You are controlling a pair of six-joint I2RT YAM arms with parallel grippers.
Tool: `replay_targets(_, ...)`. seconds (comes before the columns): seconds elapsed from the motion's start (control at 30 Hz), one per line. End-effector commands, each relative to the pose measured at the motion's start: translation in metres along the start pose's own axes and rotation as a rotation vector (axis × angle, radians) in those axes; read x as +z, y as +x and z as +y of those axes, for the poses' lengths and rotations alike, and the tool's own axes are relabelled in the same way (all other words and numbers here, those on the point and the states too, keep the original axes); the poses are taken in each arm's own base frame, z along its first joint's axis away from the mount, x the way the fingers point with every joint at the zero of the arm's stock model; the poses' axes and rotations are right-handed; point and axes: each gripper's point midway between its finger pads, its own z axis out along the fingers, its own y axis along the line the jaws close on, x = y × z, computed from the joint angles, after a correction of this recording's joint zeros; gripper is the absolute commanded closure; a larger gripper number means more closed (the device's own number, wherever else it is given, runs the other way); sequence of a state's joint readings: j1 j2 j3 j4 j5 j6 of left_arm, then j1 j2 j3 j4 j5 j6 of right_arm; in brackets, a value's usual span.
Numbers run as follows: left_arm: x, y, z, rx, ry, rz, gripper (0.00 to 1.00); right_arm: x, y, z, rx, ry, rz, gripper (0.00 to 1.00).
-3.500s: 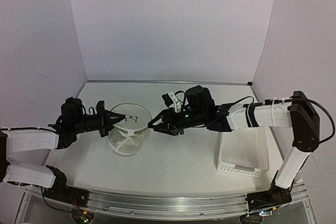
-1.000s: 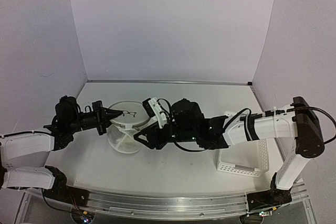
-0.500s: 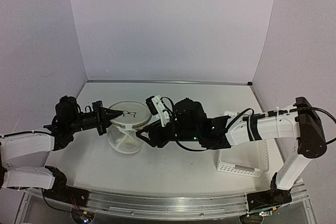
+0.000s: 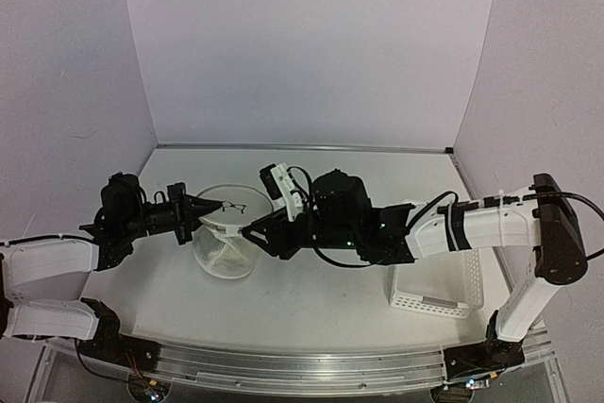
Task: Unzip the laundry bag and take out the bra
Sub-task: Pick up the zipper from the laundry bag.
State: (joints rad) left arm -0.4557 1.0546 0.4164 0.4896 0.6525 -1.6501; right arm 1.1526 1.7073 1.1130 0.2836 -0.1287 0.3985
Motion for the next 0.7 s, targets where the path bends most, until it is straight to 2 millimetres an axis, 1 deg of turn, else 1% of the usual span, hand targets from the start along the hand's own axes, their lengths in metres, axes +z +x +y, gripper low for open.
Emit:
replay_targets(0.0,0.001,0.008,-0.032,0.071,0.081,0.031,1.00,0.002,-0.029,0.015,-0.016,-0.042,-0.076,0.68)
replay_targets(0.33,0.001,0.008,-0.033,0.072,0.081,0.034,1.00,0.005,-0.022,0.008,-0.011,-0.018,-0.059,0.71)
replay_targets(0.67,0.000,0.007,-0.033,0.070,0.085,0.027,1.00,-0.004,-0.015,0.005,0.010,-0.006,-0.051,0.71)
